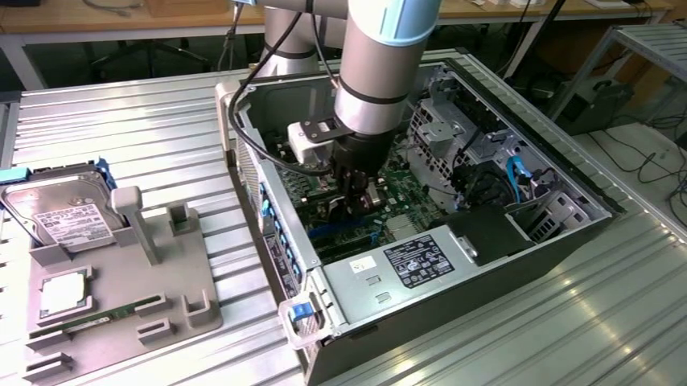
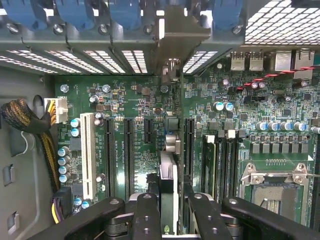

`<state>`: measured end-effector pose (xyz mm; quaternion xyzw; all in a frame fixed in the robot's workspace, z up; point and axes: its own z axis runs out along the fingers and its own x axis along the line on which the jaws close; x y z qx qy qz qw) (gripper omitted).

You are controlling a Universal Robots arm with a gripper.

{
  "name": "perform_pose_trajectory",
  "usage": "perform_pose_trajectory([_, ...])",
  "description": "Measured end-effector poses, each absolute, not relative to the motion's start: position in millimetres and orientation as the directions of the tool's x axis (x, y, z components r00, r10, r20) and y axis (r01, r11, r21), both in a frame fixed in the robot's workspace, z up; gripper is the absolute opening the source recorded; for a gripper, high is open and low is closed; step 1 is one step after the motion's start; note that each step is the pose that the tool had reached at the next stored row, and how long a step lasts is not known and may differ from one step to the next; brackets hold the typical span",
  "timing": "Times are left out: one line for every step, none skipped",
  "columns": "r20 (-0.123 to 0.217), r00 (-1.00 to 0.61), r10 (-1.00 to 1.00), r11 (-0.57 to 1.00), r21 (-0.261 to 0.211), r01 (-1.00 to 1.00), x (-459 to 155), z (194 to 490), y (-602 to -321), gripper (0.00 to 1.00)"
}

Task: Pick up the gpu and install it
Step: 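Insert the gpu into the slot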

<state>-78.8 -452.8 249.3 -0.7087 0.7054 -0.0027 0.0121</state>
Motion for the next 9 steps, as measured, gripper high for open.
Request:
perform_pose_trajectory([-0.013, 0.005, -1.0, -0.004, -0.021, -1.0, -78.8, 249.4, -454.1, 0.27])
perform_pose_trajectory([-0.012, 0.004, -1.0, -0.004, -0.021, -1.0, -78.7, 249.4, -455.0, 0.27])
perform_pose_trajectory([-0.007, 0.004, -1.0, -0.004, -0.021, -1.0, -78.8, 251.6, -454.5, 0.27])
perform_pose_trajectory([0.018, 0.004, -1.0, -0.005, -0.021, -1.0, -78.7, 251.6, -452.4, 0.27])
perform_pose_trajectory([0.018, 0.004, -1.0, -0.005, -0.021, -1.0, -77.9, 251.5, -451.6, 0.27])
perform_pose_trajectory([0.018, 0.004, -1.0, -0.005, -0.021, -1.0, -77.9, 248.5, -451.0, 0.27])
perform_pose_trajectory([0.018, 0.004, -1.0, -0.005, -0.021, -1.0, -77.8, 244.3, -450.9, 0.27])
perform_pose_trajectory([0.018, 0.004, -1.0, -0.005, -0.021, -1.0, -77.9, 242.1, -451.0, 0.27])
perform_pose_trajectory([0.018, 0.004, -1.0, -0.005, -0.021, -1.0, -77.9, 242.1, -451.0, 0.27])
